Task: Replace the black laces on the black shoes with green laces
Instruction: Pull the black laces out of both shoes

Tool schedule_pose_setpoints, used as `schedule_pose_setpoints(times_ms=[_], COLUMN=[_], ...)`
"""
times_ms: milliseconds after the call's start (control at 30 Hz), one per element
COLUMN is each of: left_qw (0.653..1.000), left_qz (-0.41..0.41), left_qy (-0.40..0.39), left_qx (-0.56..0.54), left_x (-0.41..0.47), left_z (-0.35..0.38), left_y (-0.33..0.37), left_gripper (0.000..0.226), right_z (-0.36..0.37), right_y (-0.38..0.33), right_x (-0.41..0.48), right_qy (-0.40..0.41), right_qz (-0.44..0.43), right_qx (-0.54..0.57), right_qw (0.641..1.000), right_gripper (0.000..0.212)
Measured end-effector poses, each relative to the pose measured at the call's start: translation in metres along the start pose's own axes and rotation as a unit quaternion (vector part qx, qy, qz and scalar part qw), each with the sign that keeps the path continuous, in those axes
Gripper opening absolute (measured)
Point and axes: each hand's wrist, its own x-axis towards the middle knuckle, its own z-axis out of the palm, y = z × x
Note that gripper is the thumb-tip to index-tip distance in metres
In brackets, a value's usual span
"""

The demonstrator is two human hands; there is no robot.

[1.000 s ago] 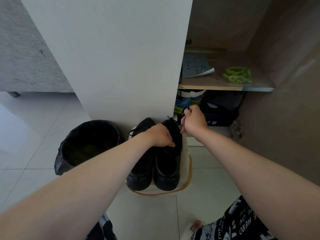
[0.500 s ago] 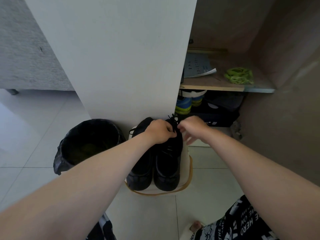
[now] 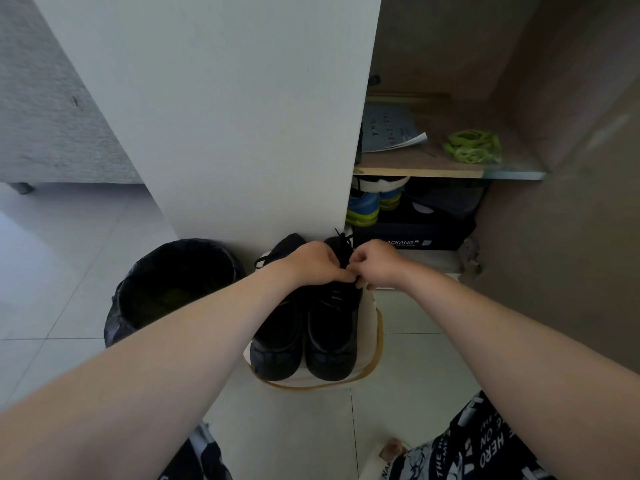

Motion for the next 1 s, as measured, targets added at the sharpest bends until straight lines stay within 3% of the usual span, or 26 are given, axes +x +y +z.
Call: schedule_pose_setpoints(times_ms=[167, 233, 333, 567, 800, 1000], left_qw=[0.999, 0.998, 0.994, 0.994, 0.997, 0.994], left_qz=[-0.005, -0.027, -0.073, -0.072, -0.054, -0.043], left_qy=[-0.039, -0.048, -0.052, -0.031, -0.030, 0.046], left_qx=[0.001, -0.019, -0.063, -0.080, -0.038, -0.084], left_x=[-0.002, -0.001, 0.001, -0.004, 0.001, 0.002], left_z=[0.004, 0.008, 0.010, 0.009, 0.014, 0.000], left_y=[0.006, 0.009, 0.009, 0.008, 0.005, 0.002], left_gripper=[0.028, 0.028, 0.009, 0.028, 0.034, 0.010], right_z=[0.003, 0.005, 0.005, -0.003, -0.023, -0.032], right_y=[0.000, 0.000, -0.003, -0.006, -0.012, -0.004], right_x=[0.002, 0.003, 0.001, -0.006, -0.010, -0.010], right_qy=[0.012, 0.018, 0.020, -0.006, 0.020, 0.104], right_qz=[0.016, 0.045, 0.084, 0.122, 0.098, 0.072], right_qx=[0.037, 0.063, 0.116, 0.082, 0.229, 0.261], right_qw=[0.999, 0.997, 0.989, 0.989, 0.968, 0.957], right_gripper=[0.021, 0.017, 0.009, 0.016, 0.007, 0.023])
